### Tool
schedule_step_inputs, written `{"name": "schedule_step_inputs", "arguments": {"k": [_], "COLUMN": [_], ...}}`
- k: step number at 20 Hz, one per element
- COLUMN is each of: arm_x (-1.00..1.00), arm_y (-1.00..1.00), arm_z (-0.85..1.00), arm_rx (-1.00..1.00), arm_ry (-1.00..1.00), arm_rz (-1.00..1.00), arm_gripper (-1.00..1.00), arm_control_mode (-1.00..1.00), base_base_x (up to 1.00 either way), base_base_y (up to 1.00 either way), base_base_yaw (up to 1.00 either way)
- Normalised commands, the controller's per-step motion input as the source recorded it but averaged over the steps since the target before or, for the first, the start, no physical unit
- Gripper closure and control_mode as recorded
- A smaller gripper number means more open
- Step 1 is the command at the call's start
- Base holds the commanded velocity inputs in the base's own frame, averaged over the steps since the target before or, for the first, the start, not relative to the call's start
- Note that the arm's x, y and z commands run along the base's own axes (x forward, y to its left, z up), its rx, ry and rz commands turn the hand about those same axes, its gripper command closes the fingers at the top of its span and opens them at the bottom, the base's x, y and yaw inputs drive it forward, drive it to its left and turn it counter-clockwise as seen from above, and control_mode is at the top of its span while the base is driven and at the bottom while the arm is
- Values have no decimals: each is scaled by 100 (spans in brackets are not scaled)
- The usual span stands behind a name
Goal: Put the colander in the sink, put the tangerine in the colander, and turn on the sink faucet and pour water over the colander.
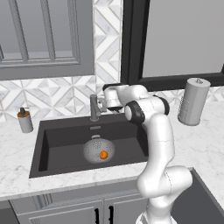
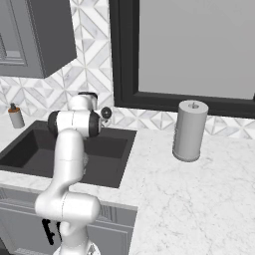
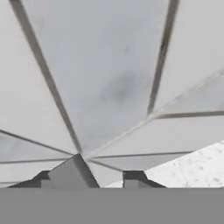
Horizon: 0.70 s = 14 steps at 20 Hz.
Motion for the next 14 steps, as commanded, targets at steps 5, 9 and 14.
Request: {"name": "schedule_step_inputs", "arguments": {"k": [5,9,14], "arm_x": [0,0,0], "arm_y": [-58,-80,-92], "arm_z": [-15,-19,-23], "arm_rx": [0,0,0], "arm_ry": [8,13,15], "arm_rz": [-17,-18,-18], "arm_gripper": [100,100,100], "arm_control_mode": [-100,-100,-100], "base_base_x": [0,0,0], "base_base_y": [0,0,0], "base_base_yaw": [0,0,0]}}
